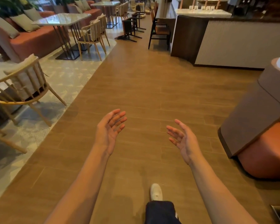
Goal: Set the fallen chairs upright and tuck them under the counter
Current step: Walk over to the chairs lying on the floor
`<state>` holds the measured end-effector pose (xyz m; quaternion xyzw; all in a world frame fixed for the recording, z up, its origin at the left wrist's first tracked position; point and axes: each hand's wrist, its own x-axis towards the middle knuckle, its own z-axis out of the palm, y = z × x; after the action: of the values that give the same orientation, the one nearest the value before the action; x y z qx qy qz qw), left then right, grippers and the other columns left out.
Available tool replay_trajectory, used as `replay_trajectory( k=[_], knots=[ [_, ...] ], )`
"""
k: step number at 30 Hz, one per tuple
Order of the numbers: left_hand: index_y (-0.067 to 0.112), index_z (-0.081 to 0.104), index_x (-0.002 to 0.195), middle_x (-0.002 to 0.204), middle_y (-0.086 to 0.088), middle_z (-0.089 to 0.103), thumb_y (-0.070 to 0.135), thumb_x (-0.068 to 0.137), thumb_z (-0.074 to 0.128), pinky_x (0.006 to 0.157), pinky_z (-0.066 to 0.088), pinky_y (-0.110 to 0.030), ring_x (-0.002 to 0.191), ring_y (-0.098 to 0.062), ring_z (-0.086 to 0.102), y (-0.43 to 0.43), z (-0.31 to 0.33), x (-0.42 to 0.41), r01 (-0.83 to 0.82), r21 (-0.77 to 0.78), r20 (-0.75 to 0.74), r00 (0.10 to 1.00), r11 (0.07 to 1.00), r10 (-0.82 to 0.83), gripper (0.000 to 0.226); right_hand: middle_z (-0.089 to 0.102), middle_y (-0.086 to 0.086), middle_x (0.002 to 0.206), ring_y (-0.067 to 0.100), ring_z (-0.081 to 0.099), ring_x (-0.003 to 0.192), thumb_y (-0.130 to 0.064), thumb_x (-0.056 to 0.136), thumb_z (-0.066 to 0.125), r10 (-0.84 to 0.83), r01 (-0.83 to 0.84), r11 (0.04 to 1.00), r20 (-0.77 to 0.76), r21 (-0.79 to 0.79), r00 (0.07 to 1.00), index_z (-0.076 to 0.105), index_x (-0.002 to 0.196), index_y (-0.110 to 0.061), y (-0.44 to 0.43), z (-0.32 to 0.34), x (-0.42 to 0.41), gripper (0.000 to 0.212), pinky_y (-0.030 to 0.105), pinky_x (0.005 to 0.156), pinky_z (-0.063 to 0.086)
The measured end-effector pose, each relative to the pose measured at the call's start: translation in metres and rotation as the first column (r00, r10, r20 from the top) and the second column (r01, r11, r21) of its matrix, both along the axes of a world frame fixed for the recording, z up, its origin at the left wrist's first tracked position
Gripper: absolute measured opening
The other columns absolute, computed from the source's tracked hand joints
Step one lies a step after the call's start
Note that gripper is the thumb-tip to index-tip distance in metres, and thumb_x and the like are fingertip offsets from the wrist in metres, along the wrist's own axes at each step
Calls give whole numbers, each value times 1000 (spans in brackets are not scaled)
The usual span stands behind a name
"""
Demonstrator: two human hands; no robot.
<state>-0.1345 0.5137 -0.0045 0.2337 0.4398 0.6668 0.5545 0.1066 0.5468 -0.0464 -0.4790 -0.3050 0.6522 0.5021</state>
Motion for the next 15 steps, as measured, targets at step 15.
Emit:
replay_trajectory(
  k=[15],
  knots=[
    [11,61,112,108,-10,69,23,98,41,84,47,-31,97,-21,66,367,-10,-2,-55,-47,17,998,997,56,27,72,10,108,18,68,100,-36,99,43,77,-77,997,3,-19,997,58,121,-28,387,-12,-5,27,31,77,50]
  ],
)
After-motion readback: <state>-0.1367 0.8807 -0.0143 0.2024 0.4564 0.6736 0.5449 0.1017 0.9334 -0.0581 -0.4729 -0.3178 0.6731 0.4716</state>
